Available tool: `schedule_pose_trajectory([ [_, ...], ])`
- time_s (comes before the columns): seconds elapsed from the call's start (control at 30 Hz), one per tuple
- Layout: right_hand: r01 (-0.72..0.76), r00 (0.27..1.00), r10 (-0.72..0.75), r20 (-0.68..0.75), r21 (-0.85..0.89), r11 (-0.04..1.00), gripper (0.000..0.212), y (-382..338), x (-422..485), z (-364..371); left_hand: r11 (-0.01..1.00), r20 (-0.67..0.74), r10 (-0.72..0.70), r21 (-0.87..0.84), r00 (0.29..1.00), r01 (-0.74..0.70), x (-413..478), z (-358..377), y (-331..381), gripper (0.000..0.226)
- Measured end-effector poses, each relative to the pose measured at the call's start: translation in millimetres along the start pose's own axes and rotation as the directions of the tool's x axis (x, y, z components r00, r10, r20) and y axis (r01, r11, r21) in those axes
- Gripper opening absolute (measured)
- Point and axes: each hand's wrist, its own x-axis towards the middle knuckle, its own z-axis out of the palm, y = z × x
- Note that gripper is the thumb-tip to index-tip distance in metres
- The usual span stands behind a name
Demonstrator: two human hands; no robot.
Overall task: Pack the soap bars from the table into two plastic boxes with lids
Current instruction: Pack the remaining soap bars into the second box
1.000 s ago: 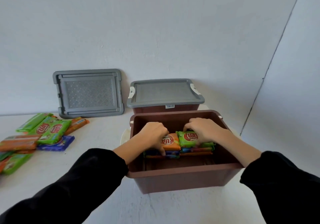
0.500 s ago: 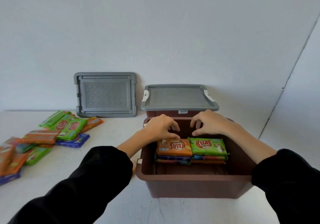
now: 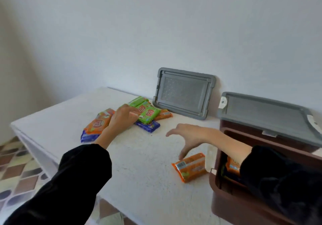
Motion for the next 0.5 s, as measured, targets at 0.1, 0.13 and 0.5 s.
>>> schedule_pose_trajectory([
  [0.1, 0.052, 0.972, -0.024, 0.234, -0.113, 0.992, 0.09, -10, 17, 20, 0.964, -0.032, -0.262, 0.049, 0.965, 0.263, -9, 1, -53, 0.042],
  [0.13, 0.07, 0.958, -0.024, 0.285, -0.155, 0.985, 0.09, -11, 19, 26, 0.942, -0.051, -0.327, 0.055, 0.944, 0.33, -12, 3, -64, 0.045],
  [0.5, 0.207, 0.903, -0.076, 0.423, -0.274, 0.939, 0.083, -12, 28, 41, 0.814, -0.174, -0.513, 0.214, 0.841, 0.541, 5, 25, -98, 0.048],
])
